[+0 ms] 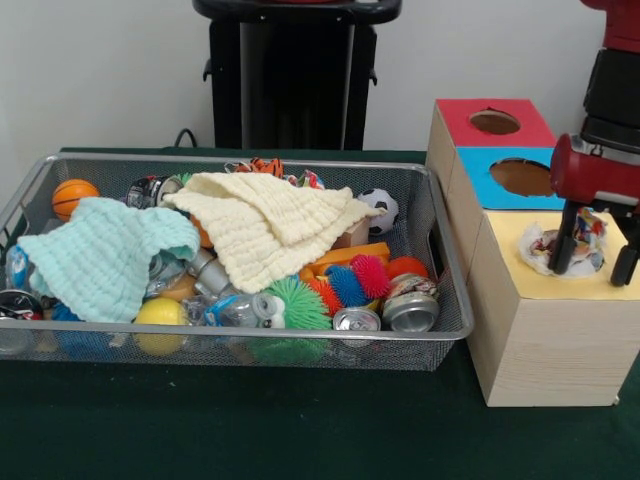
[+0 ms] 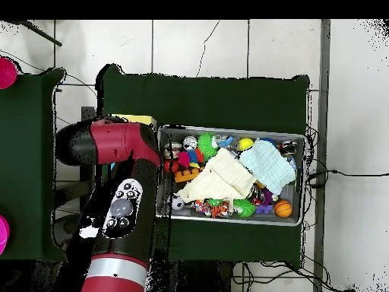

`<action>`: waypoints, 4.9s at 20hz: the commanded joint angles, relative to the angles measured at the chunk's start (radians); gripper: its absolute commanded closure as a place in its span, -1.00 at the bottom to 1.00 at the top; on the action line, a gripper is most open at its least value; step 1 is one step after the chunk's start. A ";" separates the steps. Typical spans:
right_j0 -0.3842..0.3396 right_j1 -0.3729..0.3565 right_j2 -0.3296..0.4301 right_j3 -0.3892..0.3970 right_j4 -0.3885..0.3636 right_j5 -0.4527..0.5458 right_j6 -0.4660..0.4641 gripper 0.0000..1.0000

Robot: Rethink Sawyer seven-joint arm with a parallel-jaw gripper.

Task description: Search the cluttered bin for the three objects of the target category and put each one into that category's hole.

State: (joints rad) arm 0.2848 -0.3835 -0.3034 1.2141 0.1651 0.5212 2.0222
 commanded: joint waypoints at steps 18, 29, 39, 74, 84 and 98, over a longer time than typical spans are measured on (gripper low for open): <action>-0.025 0.016 0.123 0.180 0.008 -0.003 0.133 -1.00; 0.004 0.036 0.115 0.177 0.024 -0.019 0.179 -1.00; 0.021 0.068 0.104 0.133 0.047 -0.008 0.213 -1.00; 0.042 0.059 0.114 0.105 0.156 0.035 0.198 -1.00; 0.014 0.027 0.139 0.112 0.166 0.060 0.169 -1.00; 0.007 -0.031 0.145 0.120 0.210 0.108 0.178 -1.00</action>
State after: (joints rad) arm 0.3029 -0.3970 -0.3092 1.2653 0.3171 0.5022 2.0222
